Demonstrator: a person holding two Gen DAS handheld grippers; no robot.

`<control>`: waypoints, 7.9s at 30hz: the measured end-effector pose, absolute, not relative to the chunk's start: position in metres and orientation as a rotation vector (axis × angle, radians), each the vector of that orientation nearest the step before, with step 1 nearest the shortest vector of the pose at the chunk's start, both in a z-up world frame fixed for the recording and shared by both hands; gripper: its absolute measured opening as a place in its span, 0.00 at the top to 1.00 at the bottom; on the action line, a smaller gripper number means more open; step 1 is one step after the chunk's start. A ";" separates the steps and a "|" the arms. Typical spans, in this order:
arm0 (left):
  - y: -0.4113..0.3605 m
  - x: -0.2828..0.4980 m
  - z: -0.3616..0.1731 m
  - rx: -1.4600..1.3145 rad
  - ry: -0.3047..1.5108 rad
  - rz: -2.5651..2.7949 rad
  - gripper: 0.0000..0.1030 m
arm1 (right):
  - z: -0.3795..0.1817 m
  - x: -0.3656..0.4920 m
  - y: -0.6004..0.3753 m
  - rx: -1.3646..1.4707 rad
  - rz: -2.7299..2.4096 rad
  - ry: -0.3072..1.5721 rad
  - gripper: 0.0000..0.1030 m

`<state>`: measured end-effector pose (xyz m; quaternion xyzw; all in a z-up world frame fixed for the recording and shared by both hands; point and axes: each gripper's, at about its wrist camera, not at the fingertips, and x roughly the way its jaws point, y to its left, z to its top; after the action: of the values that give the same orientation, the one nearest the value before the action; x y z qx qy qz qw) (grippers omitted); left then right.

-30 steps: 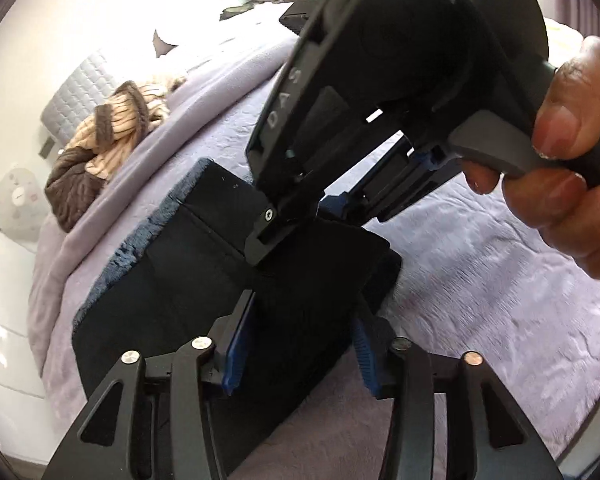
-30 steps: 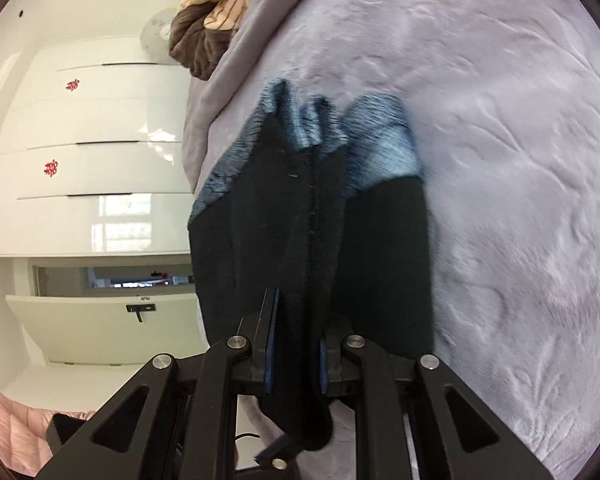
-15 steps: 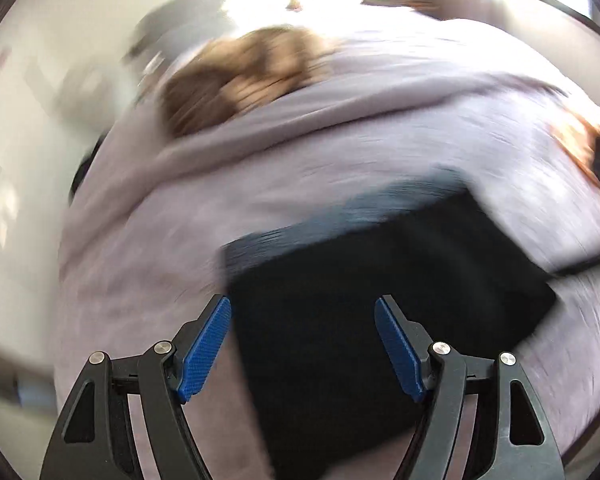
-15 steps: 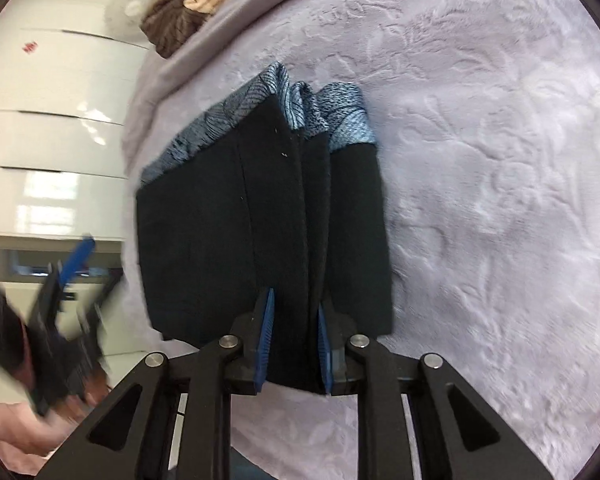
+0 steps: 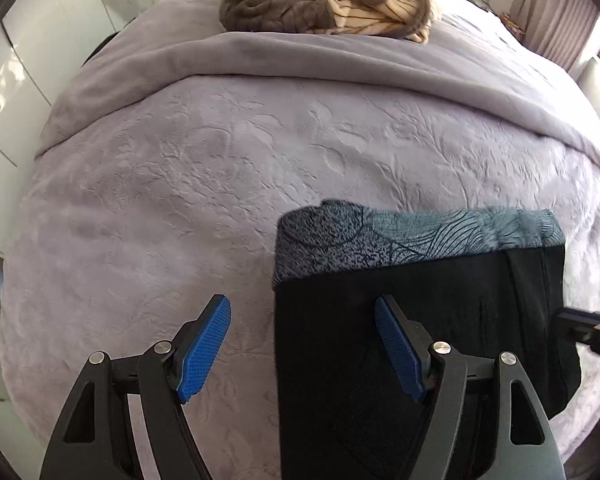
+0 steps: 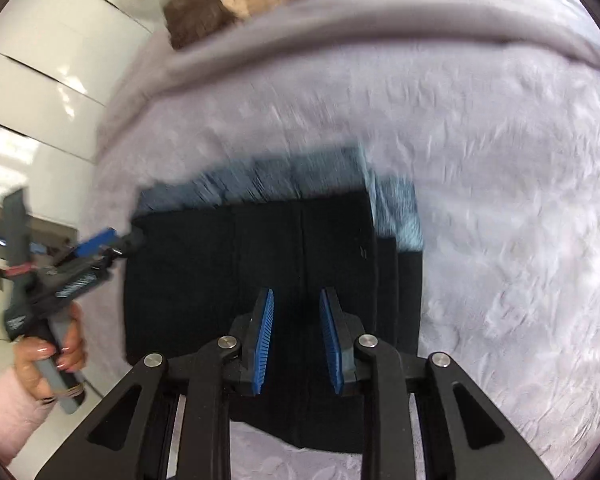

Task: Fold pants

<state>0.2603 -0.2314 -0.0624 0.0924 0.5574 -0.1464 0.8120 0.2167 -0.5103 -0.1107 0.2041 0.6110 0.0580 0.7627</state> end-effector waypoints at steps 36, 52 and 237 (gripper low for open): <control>-0.228 0.182 -0.030 0.317 1.334 -0.315 0.01 | -0.083 0.097 -0.503 0.520 -0.007 1.362 0.17; -0.230 0.151 -0.016 0.318 1.384 -0.338 0.01 | -0.060 0.088 -0.506 0.529 0.007 1.337 0.16; -0.204 0.091 0.004 0.251 1.308 -0.187 0.01 | -0.034 0.056 -0.451 0.303 -0.052 1.360 0.13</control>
<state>0.0906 -0.2042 0.0045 0.1161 0.6059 -0.0865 0.7823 0.0563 -0.4514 -0.0343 0.1397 0.6261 -0.0241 0.7667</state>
